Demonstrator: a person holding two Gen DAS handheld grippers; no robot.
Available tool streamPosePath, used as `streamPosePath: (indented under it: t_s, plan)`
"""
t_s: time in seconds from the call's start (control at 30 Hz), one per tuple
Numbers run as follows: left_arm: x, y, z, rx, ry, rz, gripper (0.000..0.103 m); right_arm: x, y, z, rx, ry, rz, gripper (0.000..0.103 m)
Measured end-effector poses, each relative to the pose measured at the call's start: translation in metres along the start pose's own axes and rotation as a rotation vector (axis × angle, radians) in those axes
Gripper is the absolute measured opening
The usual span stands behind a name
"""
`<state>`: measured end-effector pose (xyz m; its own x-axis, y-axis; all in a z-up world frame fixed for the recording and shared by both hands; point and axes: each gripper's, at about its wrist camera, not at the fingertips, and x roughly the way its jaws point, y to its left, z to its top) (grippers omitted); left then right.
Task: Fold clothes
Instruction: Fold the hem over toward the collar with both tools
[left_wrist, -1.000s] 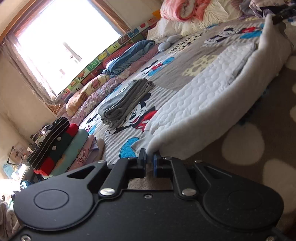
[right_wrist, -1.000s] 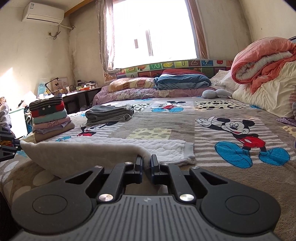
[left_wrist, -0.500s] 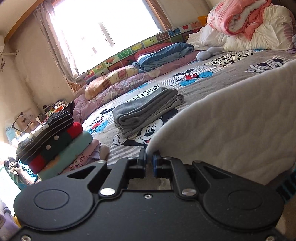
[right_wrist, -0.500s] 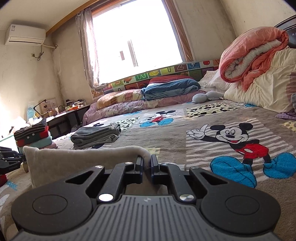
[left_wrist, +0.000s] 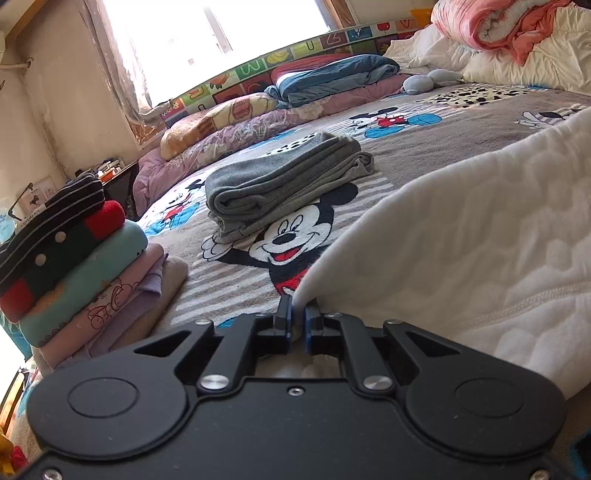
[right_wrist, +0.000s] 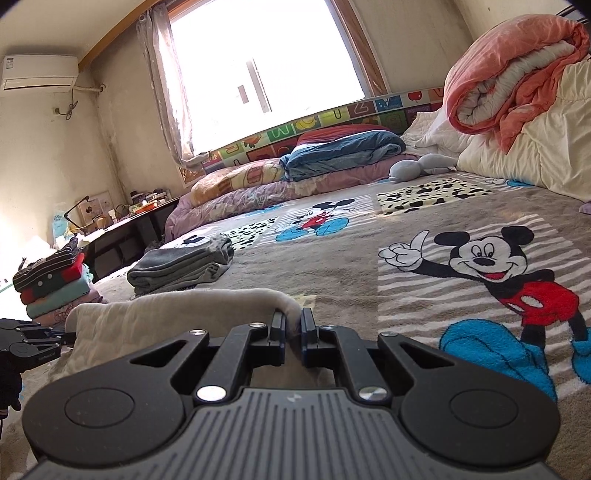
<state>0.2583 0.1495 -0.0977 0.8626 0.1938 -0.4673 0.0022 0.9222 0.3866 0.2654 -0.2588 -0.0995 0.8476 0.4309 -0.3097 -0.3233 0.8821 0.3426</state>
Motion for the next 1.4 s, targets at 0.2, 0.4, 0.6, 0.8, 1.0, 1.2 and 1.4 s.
streamPosePath:
  t_s: [0.2, 0.4, 0.6, 0.8, 1.0, 1.2, 1.4]
  plan:
    - [0.016, -0.001, 0.001, -0.009, 0.027, -0.007, 0.005, 0.021, -0.013, 0.006, 0.053, 0.059, 0.020, 0.009]
    - [0.032, -0.002, 0.001, -0.019, 0.054, -0.015, 0.005, 0.033, -0.025, 0.005, 0.100, 0.103, 0.027, 0.009]
    - [0.032, -0.007, -0.001, 0.008, 0.060, -0.001, 0.005, 0.045, -0.041, 0.004, 0.184, 0.166, 0.043, 0.009]
    - [0.034, -0.012, -0.001, 0.043, 0.063, 0.021, 0.005, 0.052, -0.051, 0.004, 0.237, 0.201, 0.060, 0.009]
    - [0.035, -0.013, -0.002, 0.054, 0.070, 0.027, 0.004, 0.052, -0.061, -0.001, 0.303, 0.179, 0.070, 0.021]
    - [0.035, -0.013, -0.003, 0.060, 0.070, 0.029, 0.004, 0.046, -0.067, -0.001, 0.304, 0.153, 0.048, 0.027]
    - [0.036, -0.016, -0.004, 0.072, 0.073, 0.031, 0.004, 0.050, -0.074, -0.007, 0.313, 0.147, 0.014, 0.034]
